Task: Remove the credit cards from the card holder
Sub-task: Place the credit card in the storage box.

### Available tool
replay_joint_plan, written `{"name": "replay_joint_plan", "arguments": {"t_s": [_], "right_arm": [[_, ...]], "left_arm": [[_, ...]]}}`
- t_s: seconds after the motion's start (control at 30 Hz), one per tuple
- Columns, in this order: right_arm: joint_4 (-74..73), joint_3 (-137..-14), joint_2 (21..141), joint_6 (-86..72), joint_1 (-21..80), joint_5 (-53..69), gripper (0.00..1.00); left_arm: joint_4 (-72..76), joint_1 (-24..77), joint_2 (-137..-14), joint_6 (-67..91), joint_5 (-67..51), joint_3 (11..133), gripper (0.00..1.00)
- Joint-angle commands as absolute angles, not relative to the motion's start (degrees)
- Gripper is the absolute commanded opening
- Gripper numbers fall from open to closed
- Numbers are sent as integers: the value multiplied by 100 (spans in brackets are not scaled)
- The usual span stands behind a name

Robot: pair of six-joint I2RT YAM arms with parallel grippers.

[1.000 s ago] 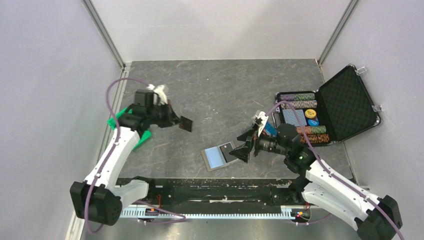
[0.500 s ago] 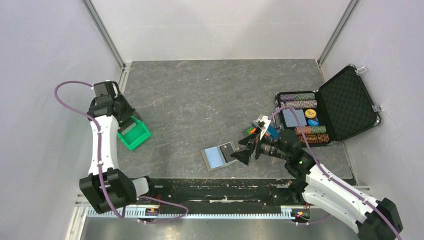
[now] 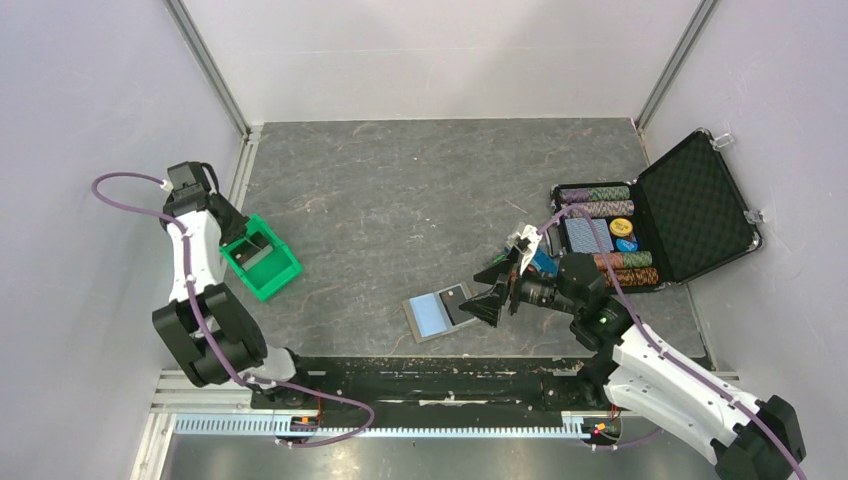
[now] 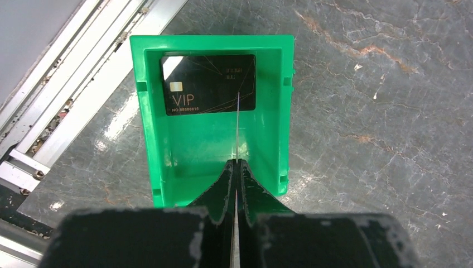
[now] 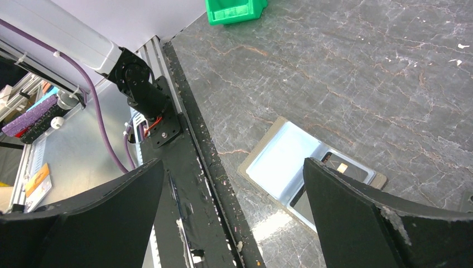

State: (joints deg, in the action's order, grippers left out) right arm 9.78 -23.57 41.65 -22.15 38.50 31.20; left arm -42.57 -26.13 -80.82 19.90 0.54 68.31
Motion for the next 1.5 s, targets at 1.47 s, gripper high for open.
{"name": "replay_joint_plan", "arguments": {"t_s": [1.47], "right_arm": [[820, -2827, 4623, -1521, 3845, 3115, 98]], "left_arm": [[-3890, -2750, -9377, 1705, 357, 7698, 10]]}}
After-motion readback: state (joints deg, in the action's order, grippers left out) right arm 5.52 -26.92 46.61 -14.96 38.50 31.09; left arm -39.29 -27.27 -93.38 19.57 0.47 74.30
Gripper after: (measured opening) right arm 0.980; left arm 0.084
